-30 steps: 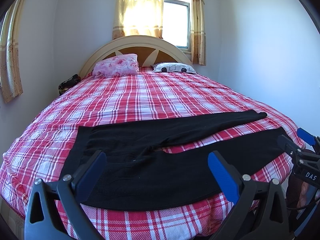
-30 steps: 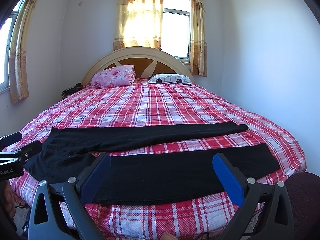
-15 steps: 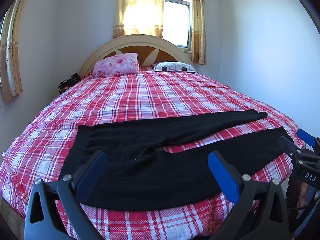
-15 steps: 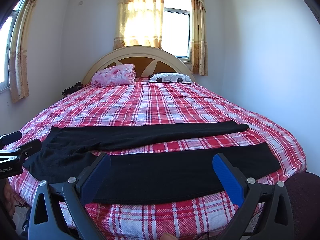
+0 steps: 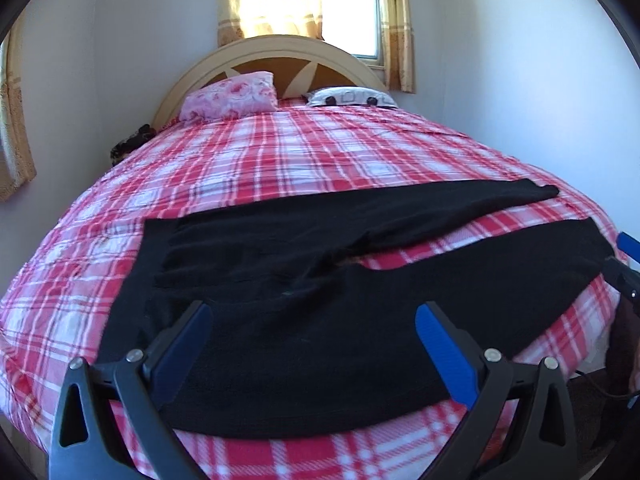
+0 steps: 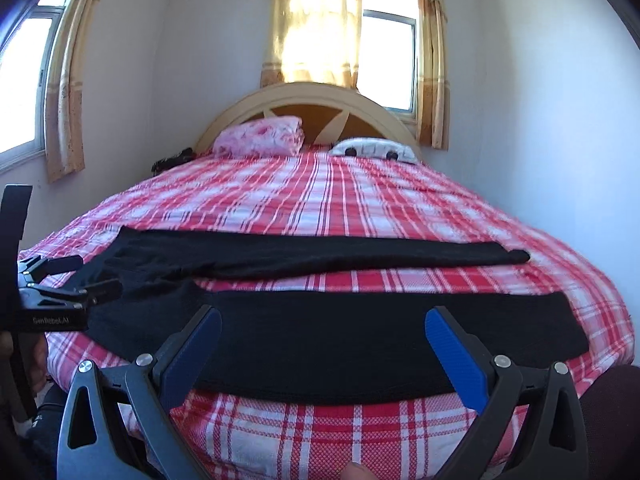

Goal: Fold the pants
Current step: 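Grasp the black pants' waistband edge with the right gripper while the left gripper grasps beside it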

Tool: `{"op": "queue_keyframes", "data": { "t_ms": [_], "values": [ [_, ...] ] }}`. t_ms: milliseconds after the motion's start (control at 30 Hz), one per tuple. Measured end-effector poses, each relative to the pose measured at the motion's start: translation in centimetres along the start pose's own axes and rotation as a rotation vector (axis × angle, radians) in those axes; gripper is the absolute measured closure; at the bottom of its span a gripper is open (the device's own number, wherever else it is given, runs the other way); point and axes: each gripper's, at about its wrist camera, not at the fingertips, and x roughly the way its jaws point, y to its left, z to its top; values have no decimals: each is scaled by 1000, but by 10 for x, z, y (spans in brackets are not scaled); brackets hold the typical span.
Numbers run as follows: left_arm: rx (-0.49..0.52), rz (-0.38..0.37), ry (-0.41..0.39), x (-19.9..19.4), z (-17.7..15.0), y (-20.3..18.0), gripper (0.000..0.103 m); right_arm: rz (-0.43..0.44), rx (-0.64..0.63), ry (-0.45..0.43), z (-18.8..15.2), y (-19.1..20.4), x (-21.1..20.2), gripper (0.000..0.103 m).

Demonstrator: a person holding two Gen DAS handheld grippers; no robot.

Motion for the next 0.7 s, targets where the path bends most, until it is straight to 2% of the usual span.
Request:
{"op": "queue_keyframes", "data": {
  "t_ms": [67,233,300,333,467,667,700],
  "values": [
    [-3,31,13,10,5,14,0,31,19,42,-3,-9,14,1],
    [-31,96,43,38,30,66,0,8,56,91,6,-42,45,4],
    [-46,105,50,46,41,83,0,20,86,115,18,-63,57,18],
    [-59,109,54,53,49,93,0,13,100,124,26,-75,64,21],
    [-96,147,70,79,69,128,0,-62,157,155,60,-133,96,22],
    [-151,184,157,131,89,178,0,-200,240,254,97,-233,163,22],
    [-164,194,176,140,90,185,4,-232,231,274,100,-248,177,22]
  ]
}}
